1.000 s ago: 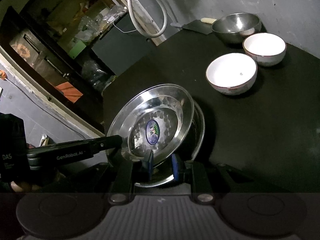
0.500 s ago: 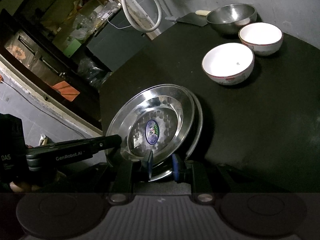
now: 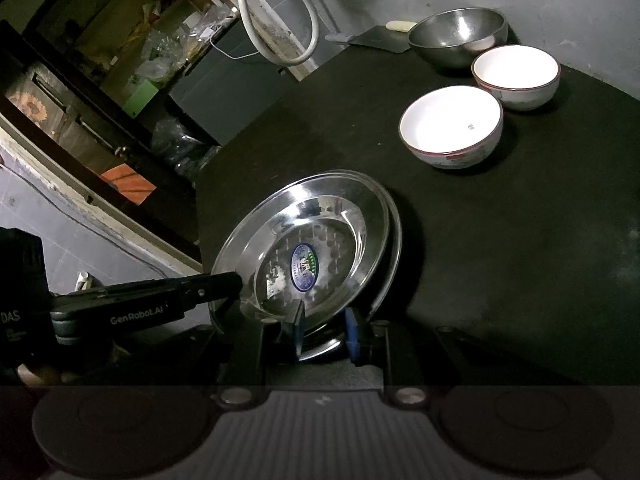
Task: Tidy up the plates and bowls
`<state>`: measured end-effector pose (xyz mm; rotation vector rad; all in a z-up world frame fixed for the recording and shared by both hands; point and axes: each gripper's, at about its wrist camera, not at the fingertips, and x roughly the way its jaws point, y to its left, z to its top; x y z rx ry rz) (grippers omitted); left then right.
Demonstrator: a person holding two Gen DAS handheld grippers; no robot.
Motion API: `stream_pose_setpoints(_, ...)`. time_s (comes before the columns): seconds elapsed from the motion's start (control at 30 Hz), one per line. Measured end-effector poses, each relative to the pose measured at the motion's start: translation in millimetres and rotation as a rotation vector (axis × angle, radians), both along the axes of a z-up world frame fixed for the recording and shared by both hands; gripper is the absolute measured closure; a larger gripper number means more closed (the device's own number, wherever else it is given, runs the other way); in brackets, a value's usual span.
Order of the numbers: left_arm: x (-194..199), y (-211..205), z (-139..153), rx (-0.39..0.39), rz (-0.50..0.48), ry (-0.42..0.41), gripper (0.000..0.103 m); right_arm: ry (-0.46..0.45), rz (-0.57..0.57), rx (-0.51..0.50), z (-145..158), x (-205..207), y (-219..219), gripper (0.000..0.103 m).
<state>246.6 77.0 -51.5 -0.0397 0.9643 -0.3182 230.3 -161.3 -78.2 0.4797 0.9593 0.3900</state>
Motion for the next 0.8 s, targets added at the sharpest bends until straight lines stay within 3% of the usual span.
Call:
stream_pose_setpoints(0.33, -4, 3, 1, 0.02, 0.016, -0.005, 0.077, -0.008, -0.005, -0.056, 4, -3, -3, 0.066)
stream_pose_setpoints(0.5, -5, 4, 5, 0.019, 0.039, -0.019, 0.074, -0.021, -0.002, -0.066, 5, -4, -3, 0.048)
stream_pose_setpoints(0.63, -7, 7, 9, 0.016, 0.062, -0.034, 0.056, -0.037, -0.004, -0.071, 7, -4, -3, 0.039)
stream_pose_setpoints(0.7, -7, 8, 12, 0.017, 0.08, -0.046, 0.039, -0.038, -0.006, -0.073, 7, -3, -3, 0.032)
stream_pose_setpoints(0.77, -9, 10, 15, 0.017, 0.12, -0.072, 0.013, -0.042, -0.005, -0.074, 7, -2, -3, 0.025)
stream_pose_setpoints(0.8, -10, 11, 17, 0.013, 0.143, -0.091, 0.009, -0.044, -0.006, -0.078, 8, -2, -3, 0.02)
